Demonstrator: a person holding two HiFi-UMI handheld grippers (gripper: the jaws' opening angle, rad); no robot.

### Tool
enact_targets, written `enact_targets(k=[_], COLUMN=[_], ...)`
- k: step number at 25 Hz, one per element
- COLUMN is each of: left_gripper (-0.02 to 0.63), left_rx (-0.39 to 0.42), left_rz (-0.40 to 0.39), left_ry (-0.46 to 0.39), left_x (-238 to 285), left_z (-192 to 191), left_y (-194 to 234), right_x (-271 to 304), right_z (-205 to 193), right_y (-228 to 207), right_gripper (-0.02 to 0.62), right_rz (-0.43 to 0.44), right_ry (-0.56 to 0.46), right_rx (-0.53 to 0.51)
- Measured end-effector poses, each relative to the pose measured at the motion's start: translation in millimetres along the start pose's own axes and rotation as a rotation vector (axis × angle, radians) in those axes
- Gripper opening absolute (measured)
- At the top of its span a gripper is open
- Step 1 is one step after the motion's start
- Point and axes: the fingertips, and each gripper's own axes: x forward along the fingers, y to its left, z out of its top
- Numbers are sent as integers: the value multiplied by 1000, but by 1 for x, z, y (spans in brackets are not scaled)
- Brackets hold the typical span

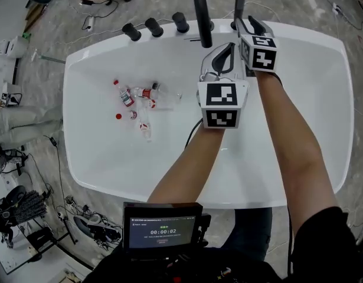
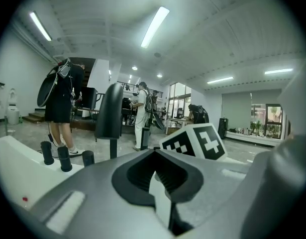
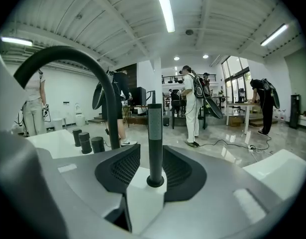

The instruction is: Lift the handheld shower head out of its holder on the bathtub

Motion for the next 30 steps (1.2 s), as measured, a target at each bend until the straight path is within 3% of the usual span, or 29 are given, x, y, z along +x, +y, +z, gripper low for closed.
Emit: enact_targets(k=[10, 20, 25, 30], left_gripper=[2, 3, 3, 3], left_rx=[-30, -44, -52, -95], left_rz=[42, 60, 58, 15], left_ry=[11, 23, 26, 24], left_x=[42, 42, 33, 15], left_z=[-34, -44, -44, -17], left_y=[19, 28, 29, 6], right_x=[55, 67, 51, 6], right_z=[-20, -29, -15, 24], right_y=[-13, -12, -10, -8], right_gripper=[189, 141, 140, 140], right_rz=[49, 50, 39, 27], right_ry=[27, 43, 9, -23], right_rx=[-25, -49, -46, -26])
